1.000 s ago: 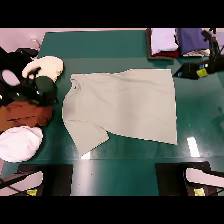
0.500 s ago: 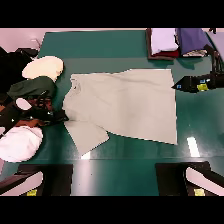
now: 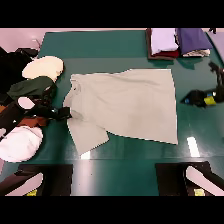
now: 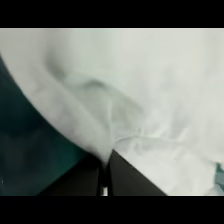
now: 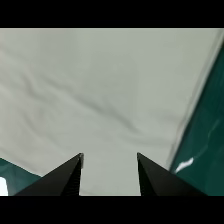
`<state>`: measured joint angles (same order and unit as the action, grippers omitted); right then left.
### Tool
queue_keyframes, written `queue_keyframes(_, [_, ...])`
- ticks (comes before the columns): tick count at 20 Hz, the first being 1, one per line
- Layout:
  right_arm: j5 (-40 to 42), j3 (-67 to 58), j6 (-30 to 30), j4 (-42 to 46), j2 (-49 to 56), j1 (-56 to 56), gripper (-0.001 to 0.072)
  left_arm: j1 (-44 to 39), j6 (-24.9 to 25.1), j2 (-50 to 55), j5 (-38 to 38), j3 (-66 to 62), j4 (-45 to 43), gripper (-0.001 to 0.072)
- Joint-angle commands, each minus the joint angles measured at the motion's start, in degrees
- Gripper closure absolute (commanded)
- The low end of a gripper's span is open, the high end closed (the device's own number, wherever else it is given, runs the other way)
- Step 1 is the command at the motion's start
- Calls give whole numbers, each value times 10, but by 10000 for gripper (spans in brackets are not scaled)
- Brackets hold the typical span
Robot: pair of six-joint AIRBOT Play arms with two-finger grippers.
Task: Fold the shirts.
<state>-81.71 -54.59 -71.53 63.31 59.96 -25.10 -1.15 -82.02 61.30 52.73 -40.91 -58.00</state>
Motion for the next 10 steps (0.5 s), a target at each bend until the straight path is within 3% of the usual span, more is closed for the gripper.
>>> queue_keyframes(1, [-23,127,-11,74,-27,-88,177,-2,0,-26,9,-29,-5,679])
queue_keyframes(5, [5,231,-10,66,-12,-104,214,-2,0,-25,3,-31,-4,679])
queue_keyframes(6, [21,243,-12,67,-4,-87,217,-2,0,-25,4,-31,-4,679])
queue_keyframes(7, [34,251,-17,67,4,-67,270,-2,0,-25,4,-31,-4,679])
queue_keyframes(10, [70,257,-32,43,37,-4,284,-2,0,-25,6,-31,-4,679])
